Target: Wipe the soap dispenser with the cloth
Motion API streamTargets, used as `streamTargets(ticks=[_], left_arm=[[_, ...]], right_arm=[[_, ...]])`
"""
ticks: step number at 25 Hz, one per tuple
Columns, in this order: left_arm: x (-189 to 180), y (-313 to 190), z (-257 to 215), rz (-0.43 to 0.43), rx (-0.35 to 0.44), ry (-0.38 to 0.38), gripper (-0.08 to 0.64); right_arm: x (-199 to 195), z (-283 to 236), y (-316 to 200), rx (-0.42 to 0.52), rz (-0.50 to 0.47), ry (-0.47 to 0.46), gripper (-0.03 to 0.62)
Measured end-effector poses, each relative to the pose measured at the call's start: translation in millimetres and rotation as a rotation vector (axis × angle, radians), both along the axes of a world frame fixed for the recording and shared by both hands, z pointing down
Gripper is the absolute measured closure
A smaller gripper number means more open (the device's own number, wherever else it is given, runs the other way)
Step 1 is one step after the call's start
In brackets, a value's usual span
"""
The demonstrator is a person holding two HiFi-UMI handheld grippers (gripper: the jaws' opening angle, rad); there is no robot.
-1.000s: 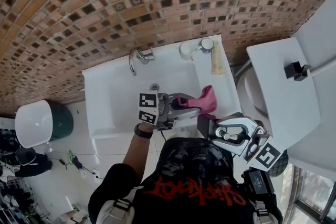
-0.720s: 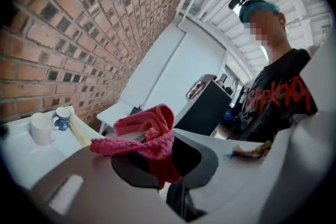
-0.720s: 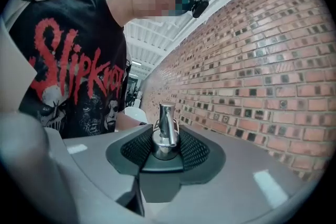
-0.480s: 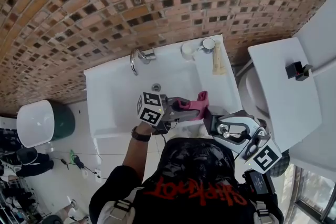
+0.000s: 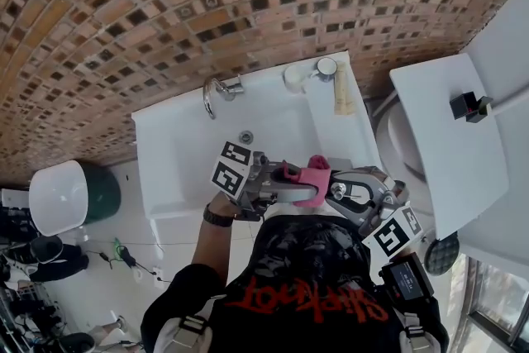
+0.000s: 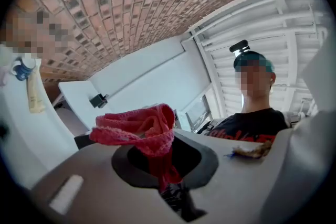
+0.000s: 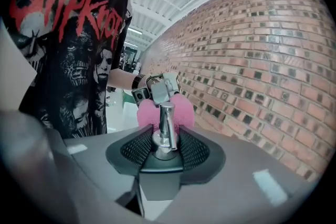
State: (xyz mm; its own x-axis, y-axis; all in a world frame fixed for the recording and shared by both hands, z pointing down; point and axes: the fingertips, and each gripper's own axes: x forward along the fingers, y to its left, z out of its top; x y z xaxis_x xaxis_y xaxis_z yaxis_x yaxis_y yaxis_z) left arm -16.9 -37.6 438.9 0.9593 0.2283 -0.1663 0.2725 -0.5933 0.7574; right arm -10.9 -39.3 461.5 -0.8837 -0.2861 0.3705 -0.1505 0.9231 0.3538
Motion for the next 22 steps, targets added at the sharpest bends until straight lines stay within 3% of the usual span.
streamTargets(ticks=[4, 7, 8, 10, 12, 13, 15, 16, 22], left_arm=[[2, -15, 36, -0.077, 0.029, -0.155, 0.517], [1, -26, 78, -0.146, 0.108, -0.375, 0.517], [1, -30, 92, -0.175, 0.169, -0.460, 0.517], [-3, -43, 116, -0.272, 0.386, -0.644, 0.517], [-12, -60, 135, -0.401, 0.641, -0.835, 0.517], [-17, -67, 142, -0.461, 0.728, -0.900, 0.517], [-24, -74, 149, -0.558, 0.799, -0.958, 0.517], [-28, -76, 152, -0.595, 0.811, -0.971, 0.517], [-48, -82, 139, -0.824, 0.931, -0.958, 0.518]], right_arm=[[-1, 9, 1, -0.012, -0.001, 0.032, 0.440], [1, -8, 2, -0.035, -0.021, -0.063, 0.440], [0, -18, 2, -0.035, -0.045, -0.110, 0.440], [2, -31, 1, -0.042, -0.096, -0.171, 0.440], [13, -35, -5, -0.167, -0.066, -0.264, 0.440], [19, -40, -10, -0.253, -0.024, -0.351, 0.440], [25, -50, -20, -0.319, 0.023, -0.463, 0.440], [26, -49, -25, -0.314, 0.039, -0.458, 0.440], [33, 32, -86, -0.320, 0.286, -0.265, 0.440]])
